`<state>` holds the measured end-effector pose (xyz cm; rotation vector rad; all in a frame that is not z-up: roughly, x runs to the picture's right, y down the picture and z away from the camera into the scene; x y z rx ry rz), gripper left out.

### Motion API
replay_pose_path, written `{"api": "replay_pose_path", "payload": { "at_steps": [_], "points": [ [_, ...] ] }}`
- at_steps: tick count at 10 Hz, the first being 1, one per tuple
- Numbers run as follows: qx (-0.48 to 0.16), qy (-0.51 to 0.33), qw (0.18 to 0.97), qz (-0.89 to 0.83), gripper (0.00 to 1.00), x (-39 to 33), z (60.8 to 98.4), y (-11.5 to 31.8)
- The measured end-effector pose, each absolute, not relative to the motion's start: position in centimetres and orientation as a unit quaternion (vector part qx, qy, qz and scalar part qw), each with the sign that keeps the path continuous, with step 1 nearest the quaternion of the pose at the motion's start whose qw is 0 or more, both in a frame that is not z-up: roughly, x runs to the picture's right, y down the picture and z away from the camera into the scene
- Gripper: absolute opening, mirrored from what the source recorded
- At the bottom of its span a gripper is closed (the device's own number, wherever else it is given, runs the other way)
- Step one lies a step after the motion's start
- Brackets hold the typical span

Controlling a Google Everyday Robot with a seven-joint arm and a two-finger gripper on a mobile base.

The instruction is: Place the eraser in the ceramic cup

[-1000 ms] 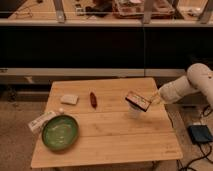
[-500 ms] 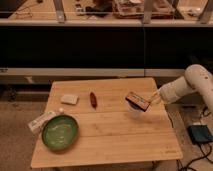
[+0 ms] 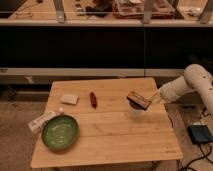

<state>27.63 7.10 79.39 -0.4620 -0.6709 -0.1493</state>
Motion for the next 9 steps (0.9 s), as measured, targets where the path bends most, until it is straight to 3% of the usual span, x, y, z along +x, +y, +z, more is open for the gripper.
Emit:
{"api": "replay_pose_path", "payload": {
  "at_steps": [1,6,9],
  "points": [
    [-0.225,-0.326,0.915,-0.072,0.03,27.6,79.5,7.0],
    [-0.221,-0.318,0.92,-0.066,0.56,28.6,79.8,6.3],
    [-0.222,-0.316,0.92,-0.069,0.79,28.7,79.7,6.3]
  ]
}}
